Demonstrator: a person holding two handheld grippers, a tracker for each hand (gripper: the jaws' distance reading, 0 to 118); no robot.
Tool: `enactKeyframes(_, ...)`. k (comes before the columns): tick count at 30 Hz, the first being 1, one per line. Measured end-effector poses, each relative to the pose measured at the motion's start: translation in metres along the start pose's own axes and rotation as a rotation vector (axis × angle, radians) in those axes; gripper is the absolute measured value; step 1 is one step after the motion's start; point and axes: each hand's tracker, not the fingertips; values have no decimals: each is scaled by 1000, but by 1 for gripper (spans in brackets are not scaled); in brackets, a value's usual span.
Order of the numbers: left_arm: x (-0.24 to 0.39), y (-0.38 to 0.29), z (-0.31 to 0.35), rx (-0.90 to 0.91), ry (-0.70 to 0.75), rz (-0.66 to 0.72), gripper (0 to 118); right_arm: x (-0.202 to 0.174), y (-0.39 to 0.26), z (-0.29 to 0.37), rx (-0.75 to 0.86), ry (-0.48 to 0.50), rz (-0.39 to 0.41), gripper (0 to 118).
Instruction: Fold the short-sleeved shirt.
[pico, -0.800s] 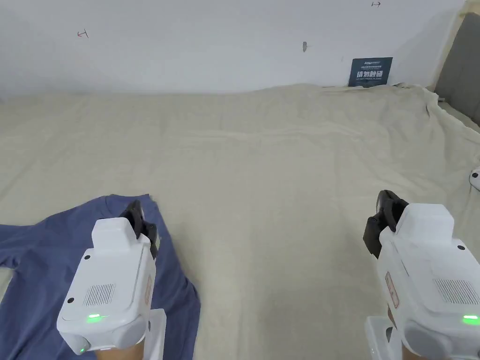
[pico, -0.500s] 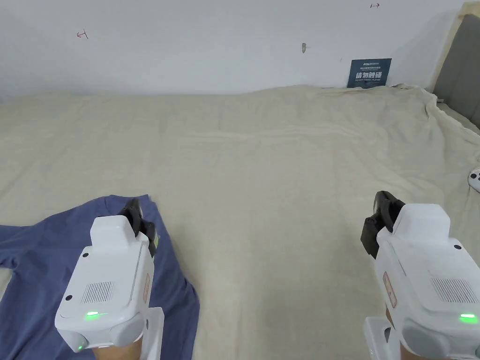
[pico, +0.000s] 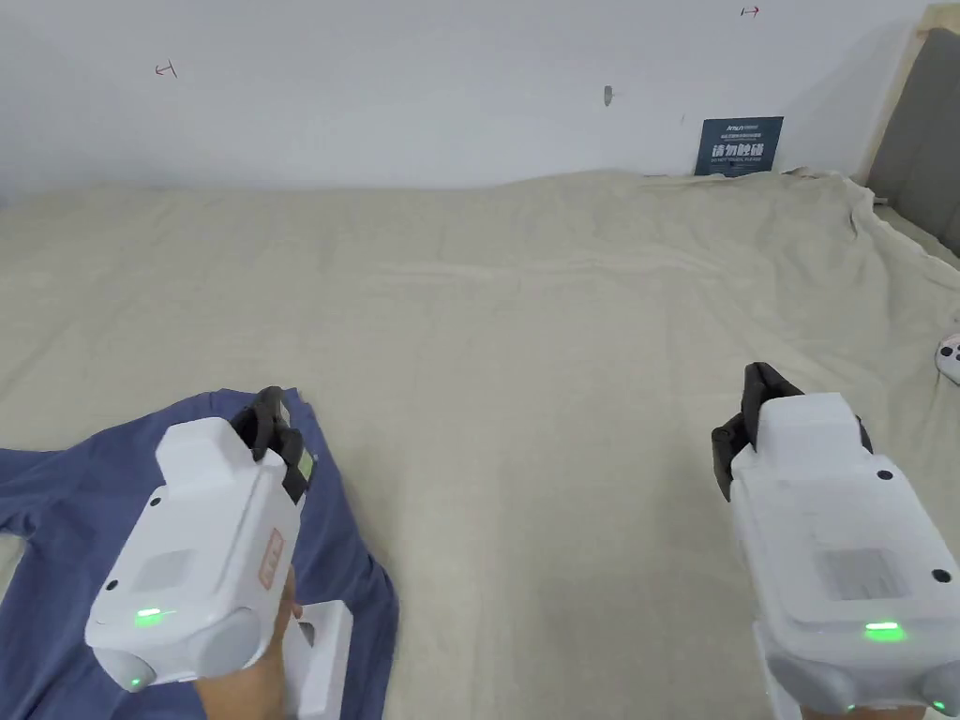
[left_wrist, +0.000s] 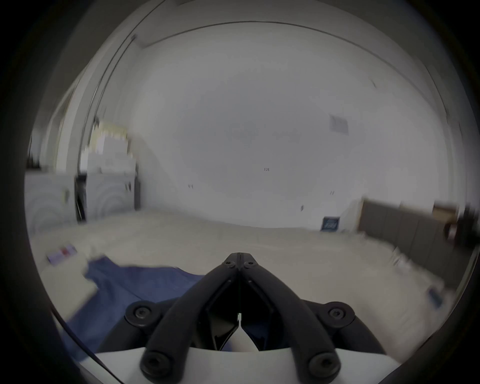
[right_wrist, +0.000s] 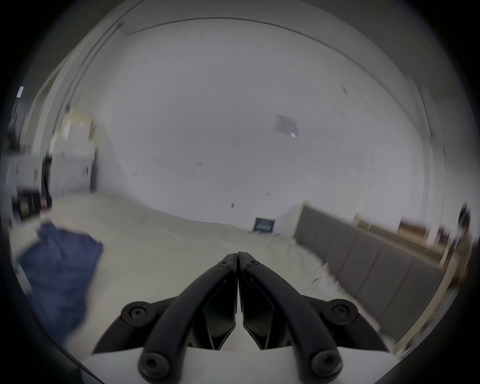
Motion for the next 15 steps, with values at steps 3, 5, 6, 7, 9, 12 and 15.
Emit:
enactKeyframes(3,-27,8,-2,-6,-145,474,0,-19,3,5,82,-101,309,0)
enactKeyframes(5,-46,5,-5,-4,-256,787,0,-31,-2,8,167,-177,522,0)
enactKeyframes(6,-53,1,-7,1,-295,906,0,-35,-5,11,198,-211,614,0)
enactKeyframes(7,-58,-3,-9,-6,-327,986,0,-38,-7,11,213,-218,666,0)
enactKeyframes(9,-65,-9,-12,-12,-356,1052,0,-37,-9,13,230,-208,675,0)
enactKeyframes(12,-51,2,-7,-31,-270,803,0,-29,-5,14,177,-167,534,0)
enactKeyframes(15,-23,15,-1,-28,-155,376,0,-14,3,14,115,-115,320,0)
